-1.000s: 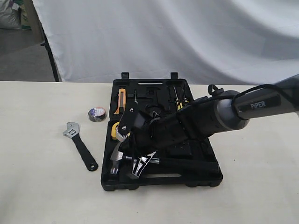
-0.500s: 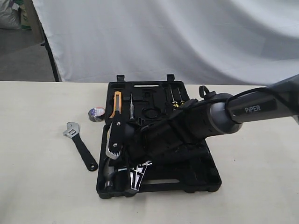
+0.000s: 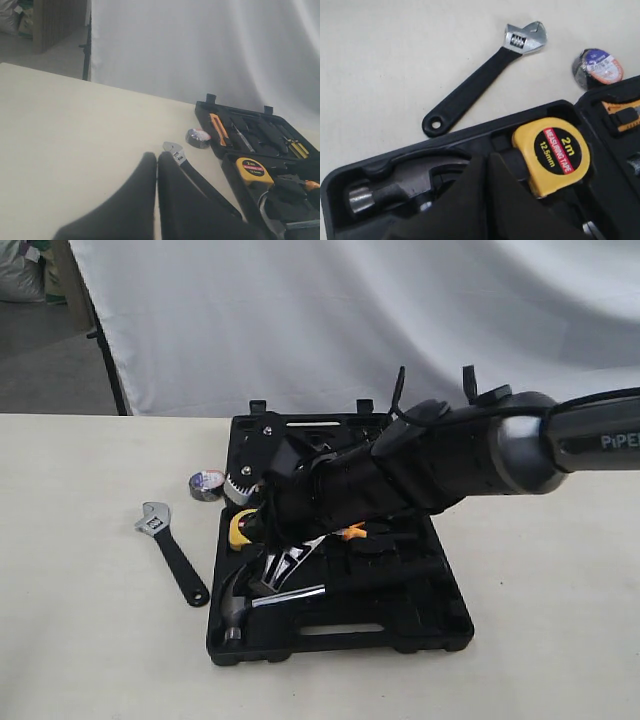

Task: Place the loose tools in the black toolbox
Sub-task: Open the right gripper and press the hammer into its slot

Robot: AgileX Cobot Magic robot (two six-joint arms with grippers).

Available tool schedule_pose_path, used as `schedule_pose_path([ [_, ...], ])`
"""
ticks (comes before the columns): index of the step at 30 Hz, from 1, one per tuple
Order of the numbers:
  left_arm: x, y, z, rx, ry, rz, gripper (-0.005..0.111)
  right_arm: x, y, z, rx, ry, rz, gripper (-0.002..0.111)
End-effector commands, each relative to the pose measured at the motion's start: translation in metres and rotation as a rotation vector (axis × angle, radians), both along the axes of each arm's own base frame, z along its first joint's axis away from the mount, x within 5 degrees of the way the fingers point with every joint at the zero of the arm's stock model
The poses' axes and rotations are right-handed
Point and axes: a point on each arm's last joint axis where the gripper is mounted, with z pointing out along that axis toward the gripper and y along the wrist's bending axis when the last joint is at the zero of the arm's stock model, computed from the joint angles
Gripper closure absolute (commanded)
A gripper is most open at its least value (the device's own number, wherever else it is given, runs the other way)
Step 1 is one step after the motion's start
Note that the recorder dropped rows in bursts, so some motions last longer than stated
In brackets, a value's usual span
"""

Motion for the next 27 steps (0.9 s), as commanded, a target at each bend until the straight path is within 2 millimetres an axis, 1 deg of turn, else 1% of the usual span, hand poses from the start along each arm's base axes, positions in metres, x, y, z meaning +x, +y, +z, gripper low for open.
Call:
schedule_pose_path([
  [1,-0.001,0.001,0.002,0.002,-0.013,0.026,0.106,-0.002,-0.004,-0.029,-0.094,0.066,-0.001,0.109],
  [4,-0.001,0.001,0.002,0.002,-0.013,0.026,0.106,-0.004,-0.008,-0.058,-0.169,0.083,0.021,0.109],
  [6,-0.001,0.001,0.002,0.002,-0.013,0.026,0.106,-0.001,-0.009,-0.073,-0.198,0.076,0.001,0.109],
  [8,-0.001,0.001,0.002,0.002,-0.013,0.026,0.106,0.002,-0.009,-0.077,-0.207,0.064,-0.015,0.109],
  [10,-0.001,0.001,0.002,0.002,-0.013,0.026,0.106,0.002,-0.009,-0.075,-0.202,0.065,-0.017,0.109],
  [12,-0.001,0.001,0.002,0.002,-0.013,0.026,0.106,0.001,-0.009,-0.068,-0.185,0.071,-0.025,0.109],
  [14,-0.001,0.001,0.002,0.002,-0.013,0.026,0.106,0.000,-0.008,-0.053,-0.153,0.074,-0.038,0.109],
  [20,-0.001,0.001,0.002,0.002,-0.013,0.026,0.106,-0.003,-0.011,0.008,-0.025,0.015,-0.092,0.109],
  [21,-0.001,0.001,0.002,0.002,-0.013,0.026,0.106,-0.006,-0.013,0.025,0.018,0.023,-0.122,0.109],
  [22,-0.001,0.001,0.002,0.002,-0.013,0.026,0.106,-0.007,-0.013,0.028,0.028,0.032,-0.123,0.109],
  [23,-0.001,0.001,0.002,0.002,-0.013,0.026,0.106,-0.012,-0.013,0.029,0.021,0.067,-0.083,0.109],
  [24,-0.001,0.001,0.002,0.002,-0.013,0.026,0.106,-0.015,-0.013,0.025,0.006,0.086,-0.057,0.109],
  [25,-0.001,0.001,0.002,0.002,-0.013,0.026,0.106,-0.020,-0.015,0.007,-0.047,0.138,-0.026,0.109],
  [26,-0.001,0.001,0.002,0.002,-0.013,0.026,0.106,-0.021,-0.016,-0.005,-0.071,0.154,-0.032,0.109],
  [27,-0.001,0.001,0.002,0.002,-0.013,0.026,0.106,-0.020,-0.023,-0.040,-0.141,0.175,-0.081,0.109],
])
